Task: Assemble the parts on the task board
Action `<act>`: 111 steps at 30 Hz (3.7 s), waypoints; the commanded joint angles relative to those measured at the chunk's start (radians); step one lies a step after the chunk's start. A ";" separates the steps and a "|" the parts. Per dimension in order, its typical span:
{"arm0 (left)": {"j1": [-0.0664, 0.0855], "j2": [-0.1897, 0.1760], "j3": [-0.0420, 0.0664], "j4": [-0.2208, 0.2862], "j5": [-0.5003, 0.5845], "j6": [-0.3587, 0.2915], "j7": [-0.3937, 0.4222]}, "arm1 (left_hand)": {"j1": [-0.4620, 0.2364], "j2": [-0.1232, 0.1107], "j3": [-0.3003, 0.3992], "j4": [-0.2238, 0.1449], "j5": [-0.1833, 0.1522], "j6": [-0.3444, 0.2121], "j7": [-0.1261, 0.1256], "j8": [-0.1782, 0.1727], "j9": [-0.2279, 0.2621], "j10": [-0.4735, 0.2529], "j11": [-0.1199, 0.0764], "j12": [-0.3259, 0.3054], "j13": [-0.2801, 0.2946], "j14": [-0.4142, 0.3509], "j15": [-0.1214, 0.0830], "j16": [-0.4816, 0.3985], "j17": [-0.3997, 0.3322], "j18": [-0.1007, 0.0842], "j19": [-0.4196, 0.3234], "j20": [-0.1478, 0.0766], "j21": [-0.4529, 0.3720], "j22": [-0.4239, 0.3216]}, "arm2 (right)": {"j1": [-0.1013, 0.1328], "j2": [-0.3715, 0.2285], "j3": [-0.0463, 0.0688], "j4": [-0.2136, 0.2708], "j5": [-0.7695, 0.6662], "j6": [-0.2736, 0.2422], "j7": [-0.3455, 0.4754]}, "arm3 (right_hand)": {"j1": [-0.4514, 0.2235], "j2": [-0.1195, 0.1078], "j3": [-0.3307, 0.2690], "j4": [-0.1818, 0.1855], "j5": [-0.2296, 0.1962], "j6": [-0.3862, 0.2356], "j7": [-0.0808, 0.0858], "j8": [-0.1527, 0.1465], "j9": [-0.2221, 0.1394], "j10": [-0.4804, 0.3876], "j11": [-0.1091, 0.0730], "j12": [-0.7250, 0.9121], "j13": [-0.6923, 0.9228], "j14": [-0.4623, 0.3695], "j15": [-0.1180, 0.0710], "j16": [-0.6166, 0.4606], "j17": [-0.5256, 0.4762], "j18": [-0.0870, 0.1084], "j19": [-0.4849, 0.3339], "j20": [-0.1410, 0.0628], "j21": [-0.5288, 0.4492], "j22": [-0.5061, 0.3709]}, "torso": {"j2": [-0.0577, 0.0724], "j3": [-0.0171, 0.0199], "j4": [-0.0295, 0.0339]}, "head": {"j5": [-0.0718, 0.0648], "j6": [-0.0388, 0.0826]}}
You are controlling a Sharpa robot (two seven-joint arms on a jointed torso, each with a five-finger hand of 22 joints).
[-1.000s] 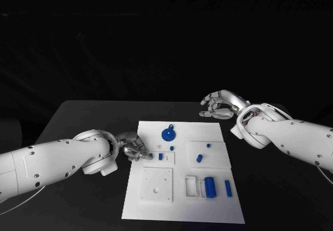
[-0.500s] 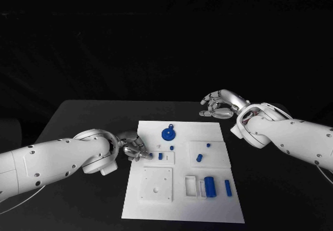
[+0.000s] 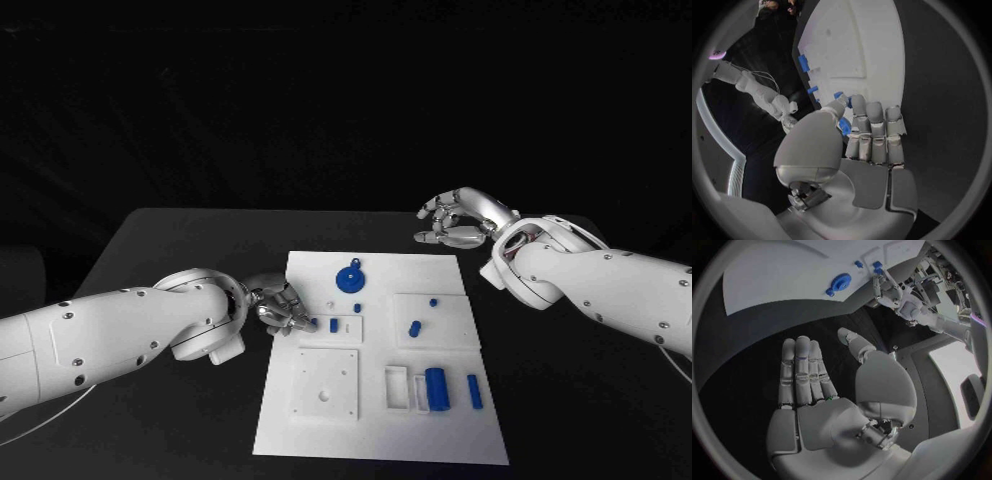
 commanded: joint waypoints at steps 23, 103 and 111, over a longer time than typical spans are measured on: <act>-0.001 -0.001 -0.001 0.014 -0.035 0.021 -0.044 | -0.022 -0.103 0.010 0.071 -0.001 0.018 -0.008 0.005 0.001 0.009 0.000 0.003 0.017 0.009 -0.006 0.006 0.012 -0.014 0.026 -0.114 -0.006 0.008 | -0.002 0.000 0.000 0.001 -0.001 0.006 0.009 | -0.004 0.003 -0.001 0.005 0.005 -0.001 0.008 0.004 0.001 -0.009 0.001 0.007 -0.003 0.005 0.005 -0.006 0.002 0.018 0.001 0.008 -0.004 0.002 | 0.000 -0.0006 0.0004 | 0.000 -0.003; -0.004 0.027 -0.003 0.036 -0.149 0.038 -0.130 | 0.217 0.159 -0.328 0.212 0.335 0.082 -0.030 0.011 0.009 0.055 -0.021 0.023 0.064 0.044 -0.026 0.037 0.047 -0.007 0.048 -0.134 0.004 0.051 | -0.002 -0.004 0.000 0.005 -0.001 0.010 0.006 | -0.007 0.005 -0.003 0.010 0.009 0.000 0.008 0.005 0.001 -0.009 0.000 0.013 -0.010 0.007 0.004 -0.007 0.003 0.020 0.003 0.011 -0.006 0.005 | 0.000 -0.0009 0.0003 | 0.004 -0.005; -0.004 0.023 -0.003 0.043 -0.129 0.042 -0.118 | 0.250 0.182 -0.337 0.209 0.402 0.075 -0.027 0.008 0.011 0.050 -0.019 0.022 0.067 0.040 -0.024 0.036 0.048 -0.008 0.042 -0.133 0.004 0.051 | -0.003 -0.004 0.000 0.005 0.000 0.012 0.006 | -0.009 0.005 -0.003 0.012 0.014 -0.001 0.008 0.005 0.001 -0.010 0.000 0.015 -0.012 0.007 0.004 -0.008 0.004 0.021 0.003 0.012 -0.006 0.006 | 0.000 -0.0008 0.0000 | 0.005 -0.004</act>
